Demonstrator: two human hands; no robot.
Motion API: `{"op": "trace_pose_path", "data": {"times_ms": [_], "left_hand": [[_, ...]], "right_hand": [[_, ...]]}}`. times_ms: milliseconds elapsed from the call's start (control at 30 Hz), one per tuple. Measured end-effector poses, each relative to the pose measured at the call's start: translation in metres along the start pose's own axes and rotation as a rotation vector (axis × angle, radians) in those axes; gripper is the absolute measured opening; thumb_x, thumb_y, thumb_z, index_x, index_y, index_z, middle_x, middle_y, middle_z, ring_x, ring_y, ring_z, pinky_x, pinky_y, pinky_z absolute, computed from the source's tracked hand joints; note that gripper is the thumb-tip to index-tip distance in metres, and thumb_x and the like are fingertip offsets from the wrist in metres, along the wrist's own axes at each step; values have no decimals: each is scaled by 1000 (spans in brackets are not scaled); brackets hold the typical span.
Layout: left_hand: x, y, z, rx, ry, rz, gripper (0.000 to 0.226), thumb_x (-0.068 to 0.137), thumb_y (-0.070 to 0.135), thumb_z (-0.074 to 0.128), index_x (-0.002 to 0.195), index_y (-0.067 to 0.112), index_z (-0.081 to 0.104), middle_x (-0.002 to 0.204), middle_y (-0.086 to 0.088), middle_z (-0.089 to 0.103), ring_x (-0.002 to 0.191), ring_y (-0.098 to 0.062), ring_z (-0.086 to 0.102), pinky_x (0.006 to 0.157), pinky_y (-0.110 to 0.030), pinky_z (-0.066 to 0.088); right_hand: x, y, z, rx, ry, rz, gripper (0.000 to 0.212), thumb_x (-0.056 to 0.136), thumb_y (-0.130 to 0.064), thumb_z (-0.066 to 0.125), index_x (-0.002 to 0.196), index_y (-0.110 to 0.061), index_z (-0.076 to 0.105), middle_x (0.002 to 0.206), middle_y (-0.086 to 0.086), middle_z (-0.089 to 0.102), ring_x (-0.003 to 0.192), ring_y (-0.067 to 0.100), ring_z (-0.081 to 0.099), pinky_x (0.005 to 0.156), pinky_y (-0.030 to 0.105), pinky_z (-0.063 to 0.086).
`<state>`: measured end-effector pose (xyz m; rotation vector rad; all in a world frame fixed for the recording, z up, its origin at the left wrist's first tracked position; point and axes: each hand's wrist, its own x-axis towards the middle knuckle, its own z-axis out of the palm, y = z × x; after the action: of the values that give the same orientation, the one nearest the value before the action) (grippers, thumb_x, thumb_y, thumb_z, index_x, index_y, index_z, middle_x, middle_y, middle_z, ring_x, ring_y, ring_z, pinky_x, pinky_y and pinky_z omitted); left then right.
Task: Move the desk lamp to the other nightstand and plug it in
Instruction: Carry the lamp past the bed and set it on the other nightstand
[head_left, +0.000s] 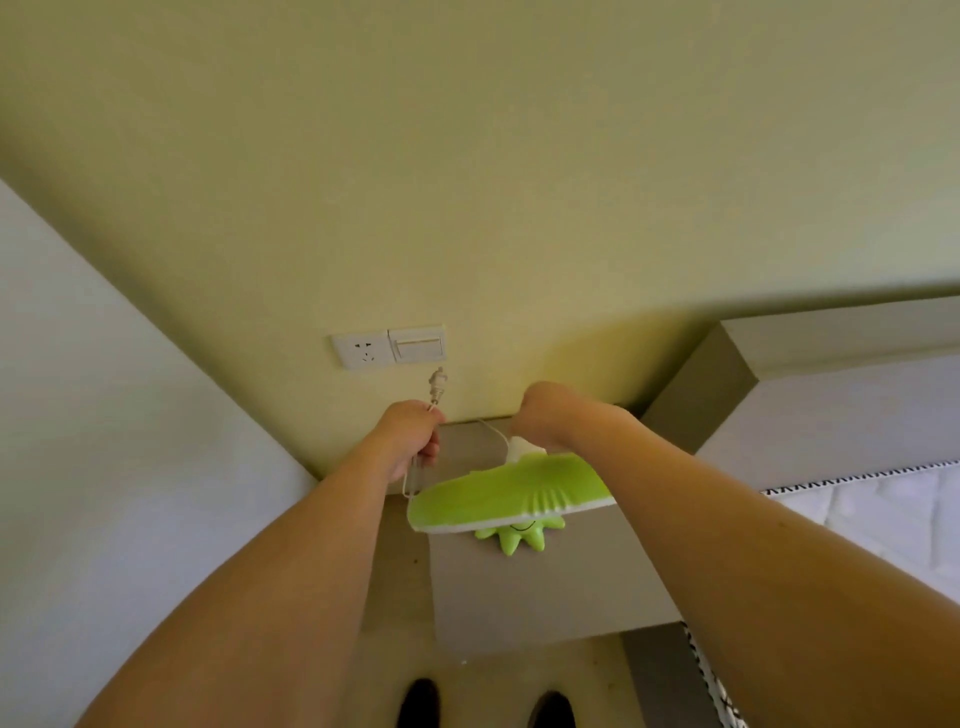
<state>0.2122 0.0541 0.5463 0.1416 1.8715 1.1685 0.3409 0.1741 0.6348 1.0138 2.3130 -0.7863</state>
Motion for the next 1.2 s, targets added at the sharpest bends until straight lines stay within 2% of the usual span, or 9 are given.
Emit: {"op": "trace_pose_path", "data": {"times_ms": [100,233,433,567,633,767,867,1000,1200], "left_hand": [[21,3,6,-33,11,-37,9,96,9,45,96,6,54,65,-11,47,51,-21,47,50,-32,48],[62,-4,21,-21,-60,-161,10,96,9,42,99,4,50,67,-12,47,52,-23,48,55,-37,50],[149,-34,31,87,-152,-299,12,97,10,41,96,2,49,66,-13,49,50,-22,51,52,-37,52],[189,-71,29,183,-139,-332,11,95,10,45,88,8,52,63,-10,49,47,-20,49,47,-35,54],[200,-85,33,269,-150,-277,10,96,14,46,99,10,55,66,-9,51,50,-20,52,42,-33,56],[225,-89,49,693,-195,138,25,95,26,43,97,13,65,72,-8,61,68,-33,68,67,-44,60],[246,-87,66,893,-232,357,32,96,16,43,117,13,66,110,-16,64,101,-34,62,85,-34,48],[271,-93,82,1135,-264,390,39,99,22,36,134,24,51,124,-16,56,111,-36,57,93,-39,47],[281,-106,95,1387,-272,389,35,96,17,36,127,15,53,128,-13,56,118,-33,53,94,-42,45]], "right_hand": [[25,16,6,-40,-10,37,35,93,-20,47,120,1,56,129,19,59,116,35,57,76,31,39],[64,30,21,28,-49,144,41,91,-18,51,127,0,52,133,19,57,119,35,57,89,37,48],[130,32,46,59,-151,225,39,92,-20,49,126,-2,55,129,18,59,112,32,60,77,32,44],[156,28,62,-68,-304,191,39,95,-18,42,130,-5,56,139,16,54,124,32,54,97,35,46],[164,28,66,-138,-359,170,39,94,-15,44,129,-4,56,139,16,54,125,32,54,99,35,45],[173,29,64,-142,-404,189,39,94,-16,50,131,-4,55,138,15,54,123,30,55,98,34,46],[174,30,58,-94,-430,207,39,95,-16,50,133,-3,53,140,16,53,126,31,53,101,36,44],[175,33,61,-130,-391,213,39,95,-17,49,132,-5,54,139,15,54,125,30,54,100,34,45],[178,41,61,-199,-413,181,37,95,-15,48,129,-5,56,136,14,56,123,29,55,98,33,46]]}}
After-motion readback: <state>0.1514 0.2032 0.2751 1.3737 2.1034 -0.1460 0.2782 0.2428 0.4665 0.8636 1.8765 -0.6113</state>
